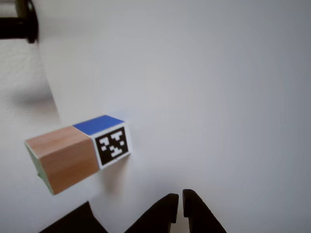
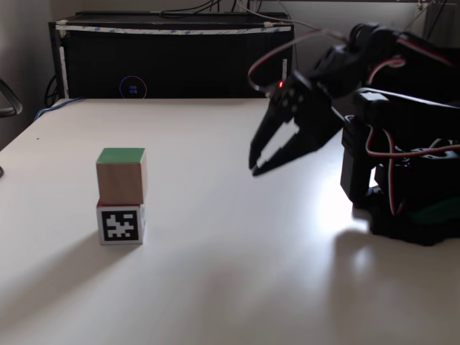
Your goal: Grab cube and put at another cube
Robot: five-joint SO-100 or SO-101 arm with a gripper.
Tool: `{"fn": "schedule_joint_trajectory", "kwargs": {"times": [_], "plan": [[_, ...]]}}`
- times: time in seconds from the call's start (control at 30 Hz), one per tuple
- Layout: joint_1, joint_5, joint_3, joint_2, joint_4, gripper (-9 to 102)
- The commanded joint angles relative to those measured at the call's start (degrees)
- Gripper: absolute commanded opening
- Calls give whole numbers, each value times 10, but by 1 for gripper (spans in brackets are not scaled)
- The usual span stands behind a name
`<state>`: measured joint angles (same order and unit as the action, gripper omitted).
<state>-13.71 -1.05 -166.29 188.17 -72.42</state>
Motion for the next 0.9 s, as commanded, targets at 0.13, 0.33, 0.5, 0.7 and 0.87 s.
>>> {"fn": "schedule_joint_trajectory", "kwargs": {"times": [0.13,0.33,0.5,0.7,0.87], "plan": [[15,-33,-38,3,-16,0],[15,-34,-38,3,-16,0],[18,-36,-38,3,-16,0],[12,-30,-38,3,-16,0],[12,-30,-38,3,-16,0]]}}
